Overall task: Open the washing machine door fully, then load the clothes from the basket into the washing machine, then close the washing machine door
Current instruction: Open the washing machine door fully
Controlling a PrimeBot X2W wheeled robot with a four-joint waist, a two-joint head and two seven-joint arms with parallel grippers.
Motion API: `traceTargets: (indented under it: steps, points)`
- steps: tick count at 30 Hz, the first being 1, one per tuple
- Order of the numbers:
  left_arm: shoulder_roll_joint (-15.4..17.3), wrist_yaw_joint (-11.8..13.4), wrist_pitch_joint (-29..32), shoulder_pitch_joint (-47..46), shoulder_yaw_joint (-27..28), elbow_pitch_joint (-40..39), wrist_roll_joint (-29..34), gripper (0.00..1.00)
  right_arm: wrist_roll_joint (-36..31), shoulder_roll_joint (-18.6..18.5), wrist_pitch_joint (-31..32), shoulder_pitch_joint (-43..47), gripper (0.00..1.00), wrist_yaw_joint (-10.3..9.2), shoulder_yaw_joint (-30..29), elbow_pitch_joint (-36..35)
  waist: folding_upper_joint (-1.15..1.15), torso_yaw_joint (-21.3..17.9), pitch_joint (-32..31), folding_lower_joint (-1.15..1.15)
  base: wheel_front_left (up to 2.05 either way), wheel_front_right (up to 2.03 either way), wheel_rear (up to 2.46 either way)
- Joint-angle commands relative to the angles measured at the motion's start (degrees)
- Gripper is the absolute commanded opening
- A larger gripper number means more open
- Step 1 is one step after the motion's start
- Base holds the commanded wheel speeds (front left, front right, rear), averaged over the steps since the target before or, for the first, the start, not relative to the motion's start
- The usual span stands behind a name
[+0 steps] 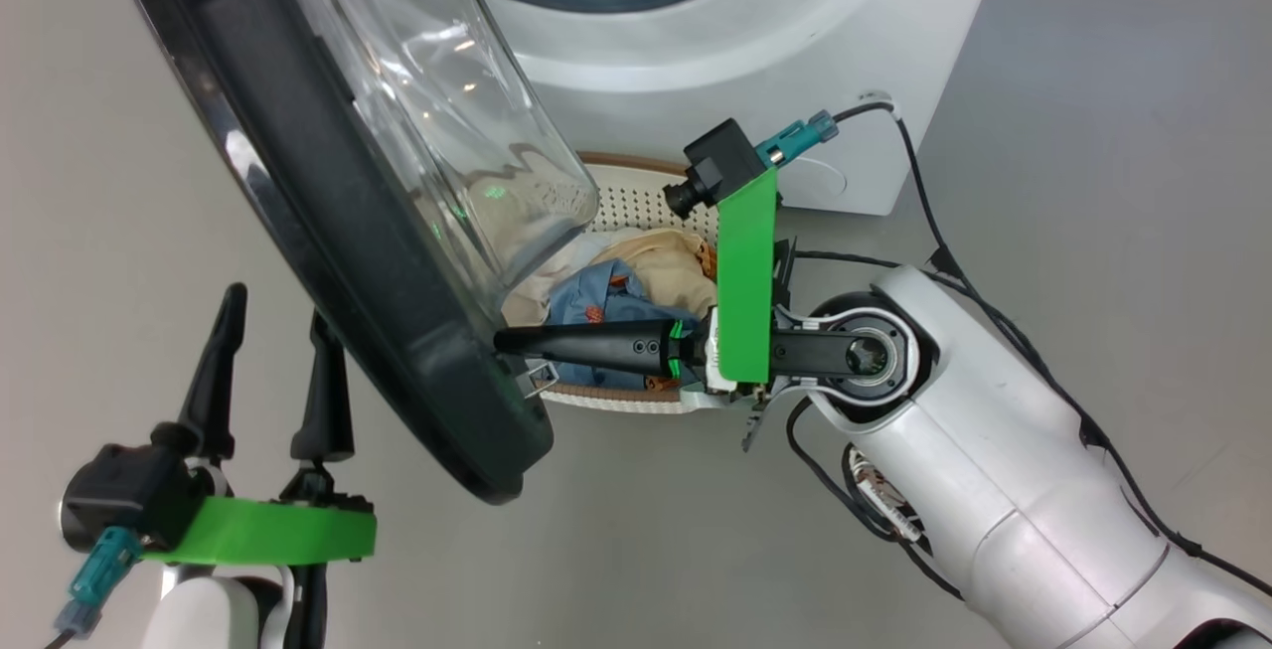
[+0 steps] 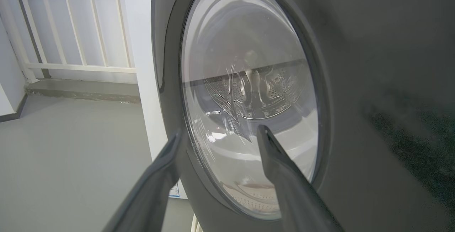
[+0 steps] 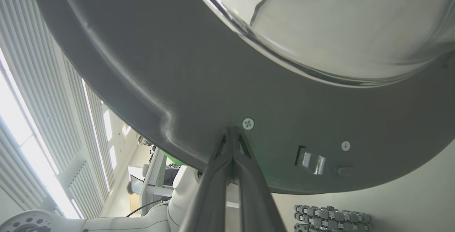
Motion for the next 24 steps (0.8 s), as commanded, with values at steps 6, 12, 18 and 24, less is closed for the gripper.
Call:
traceTargets:
  steps: [6, 12, 18, 24]
  points:
    - [1.3, -0.2, -0.5, 1.2, 3.2, -0.8, 0.9, 1.00, 1.6, 1.6, -3.3, 1.5, 0.00, 0.10, 0.5, -0.6, 0.00, -1.5, -2.3, 0.00, 0.00, 0.00, 0.00]
    - [1.3, -0.2, -0.5, 3.0, 4.7, -0.9, 1.5, 1.00, 2.8, -0.2, -5.8, 4.3, 0.00, 0.10, -0.4, -1.4, 0.00, -3.6, -4.5, 0.00, 0.00, 0.00, 0.00]
    - [1.3, -0.2, -0.5, 4.5, 6.4, -1.1, 2.1, 1.00, 4.6, -1.7, -8.7, 7.9, 0.00, 0.10, -1.8, -3.3, 0.00, -5.6, -6.4, 0.00, 0.00, 0.00, 0.00]
    - [1.3, -0.2, -0.5, 6.2, 8.2, -1.5, 2.7, 1.00, 5.7, -2.2, -12.1, 11.1, 0.00, 0.10, -2.9, -5.3, 0.00, -7.2, -8.1, 0.00, 0.00, 0.00, 0.00]
